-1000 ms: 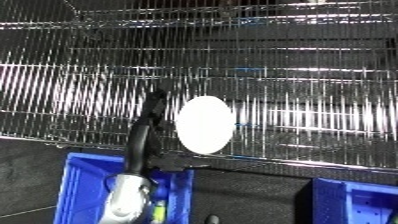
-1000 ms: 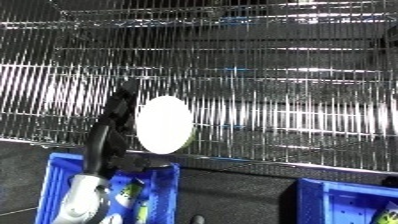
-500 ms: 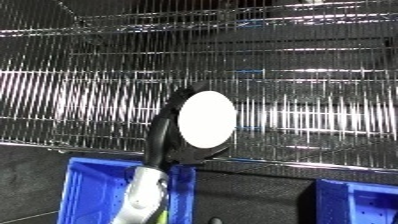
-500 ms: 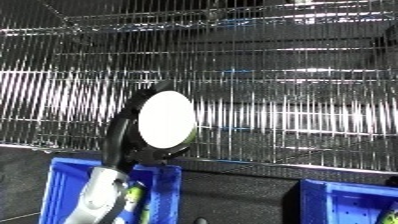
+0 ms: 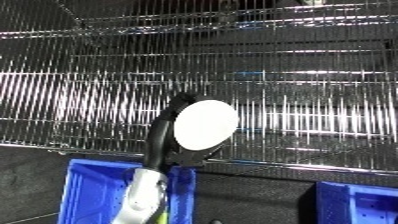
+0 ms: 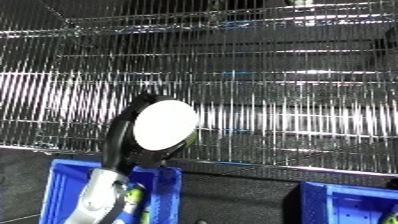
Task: Pick up the object and place it into the box
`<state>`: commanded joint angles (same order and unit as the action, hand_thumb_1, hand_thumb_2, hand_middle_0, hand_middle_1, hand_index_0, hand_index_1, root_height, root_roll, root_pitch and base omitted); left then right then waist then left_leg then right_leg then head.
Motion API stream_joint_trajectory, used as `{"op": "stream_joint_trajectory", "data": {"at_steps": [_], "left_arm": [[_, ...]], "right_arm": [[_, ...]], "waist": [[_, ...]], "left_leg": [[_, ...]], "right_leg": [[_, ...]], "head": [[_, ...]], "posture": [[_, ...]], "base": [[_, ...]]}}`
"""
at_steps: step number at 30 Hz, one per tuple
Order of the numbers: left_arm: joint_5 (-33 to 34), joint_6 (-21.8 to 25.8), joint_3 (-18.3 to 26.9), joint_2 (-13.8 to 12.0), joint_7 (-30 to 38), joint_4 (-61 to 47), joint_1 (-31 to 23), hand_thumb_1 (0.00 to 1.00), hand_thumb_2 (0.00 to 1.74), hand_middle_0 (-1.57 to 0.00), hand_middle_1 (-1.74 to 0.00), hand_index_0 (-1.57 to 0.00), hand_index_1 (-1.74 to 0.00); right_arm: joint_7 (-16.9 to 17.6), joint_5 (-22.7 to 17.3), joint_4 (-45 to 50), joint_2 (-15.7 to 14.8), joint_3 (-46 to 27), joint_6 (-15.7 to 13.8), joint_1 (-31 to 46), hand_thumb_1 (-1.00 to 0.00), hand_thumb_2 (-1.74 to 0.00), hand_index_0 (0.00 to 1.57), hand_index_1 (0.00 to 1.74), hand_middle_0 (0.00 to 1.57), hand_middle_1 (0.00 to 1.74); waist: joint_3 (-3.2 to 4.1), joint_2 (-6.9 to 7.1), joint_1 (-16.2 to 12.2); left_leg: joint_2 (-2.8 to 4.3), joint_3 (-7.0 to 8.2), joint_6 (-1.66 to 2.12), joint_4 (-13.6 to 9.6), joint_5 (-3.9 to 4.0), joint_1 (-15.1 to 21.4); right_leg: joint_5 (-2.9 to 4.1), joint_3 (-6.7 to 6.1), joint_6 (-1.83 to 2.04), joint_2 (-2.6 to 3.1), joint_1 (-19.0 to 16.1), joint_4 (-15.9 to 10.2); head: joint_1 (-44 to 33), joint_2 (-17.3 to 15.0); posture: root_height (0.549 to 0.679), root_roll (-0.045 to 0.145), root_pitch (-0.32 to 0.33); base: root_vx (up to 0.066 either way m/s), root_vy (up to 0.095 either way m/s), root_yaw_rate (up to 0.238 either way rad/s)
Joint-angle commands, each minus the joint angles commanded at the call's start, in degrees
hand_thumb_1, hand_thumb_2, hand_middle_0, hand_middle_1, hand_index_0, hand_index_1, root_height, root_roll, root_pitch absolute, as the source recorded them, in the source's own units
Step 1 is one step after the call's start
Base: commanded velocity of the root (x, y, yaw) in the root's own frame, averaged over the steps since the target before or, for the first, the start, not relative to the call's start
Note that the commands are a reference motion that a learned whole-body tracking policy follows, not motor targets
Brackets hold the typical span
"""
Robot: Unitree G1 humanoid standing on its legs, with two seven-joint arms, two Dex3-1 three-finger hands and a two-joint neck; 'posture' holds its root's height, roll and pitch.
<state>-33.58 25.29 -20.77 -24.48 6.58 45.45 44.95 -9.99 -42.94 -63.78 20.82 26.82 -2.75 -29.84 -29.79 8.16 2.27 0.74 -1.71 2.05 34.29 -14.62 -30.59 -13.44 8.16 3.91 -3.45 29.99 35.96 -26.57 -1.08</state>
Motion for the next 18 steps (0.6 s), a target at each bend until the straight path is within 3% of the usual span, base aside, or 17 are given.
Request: {"op": "stream_joint_trajectory", "data": {"at_steps": [6, 12, 18], "left_arm": [[-7.39, 4.19, 2.82, -1.24, -4.01, -6.29, -5.09, 1.0, 1.74, -1.57, -1.74, -1.57, -1.74], [-8.03, 8.19, 9.03, -3.29, -0.84, -15.4, -12.64, 1.0, 1.74, -1.57, -1.74, -1.57, -1.74], [-8.95, 10.44, 14.36, -3.69, 0.4, -21.76, -20.49, 1.0, 1.74, -1.57, -1.74, -1.57, -1.74]], "right_arm": [[0.44, -0.37, -0.16, 0.54, -1.75, -1.34, 2.45, 0.0, 0.0, 0.0, 0.0, 0.0, 0.0], [1.11, -1.56, -0.39, 1.15, -3.8, -2.84, 5.13, 0.0, 0.0, 0.0, 0.0, 0.0, 0.0], [0.76, -2.82, -0.83, 1.69, -6.06, -4.11, 7.7, 0.0, 0.0, 0.0, 0.0, 0.0, 0.0]], "waist": [[0.0, -1.87, 1.62], [0.0, -3.74, 4.09], [0.0, -4.81, 6.58]], "left_leg": [[-0.95, -0.64, -0.04, -1.27, 0.58, 0.43], [-2.17, -1.82, -0.03, -1.86, 0.9, 0.7], [-3.29, -3.08, 0.04, -2.42, 1.2, 1.19]], "right_leg": [[-0.24, 0.61, -0.14, -0.86, 0.01, 0.09], [-0.7, 1.8, -0.48, -1.8, -0.43, 0.24], [-1.1, 3.21, -0.72, -2.51, -1.68, 0.08]], "head": [[4.18, -0.01], [8.78, -0.44], [11.32, -0.12]], "posture": [[0.647, 0.024, 0.148], [0.648, 0.032, 0.146], [0.65, 0.036, 0.14]], "base": [[-0.012, -0.012, 0.14], [-0.021, -0.023, 0.18], [-0.019, -0.038, 0.163]]}}
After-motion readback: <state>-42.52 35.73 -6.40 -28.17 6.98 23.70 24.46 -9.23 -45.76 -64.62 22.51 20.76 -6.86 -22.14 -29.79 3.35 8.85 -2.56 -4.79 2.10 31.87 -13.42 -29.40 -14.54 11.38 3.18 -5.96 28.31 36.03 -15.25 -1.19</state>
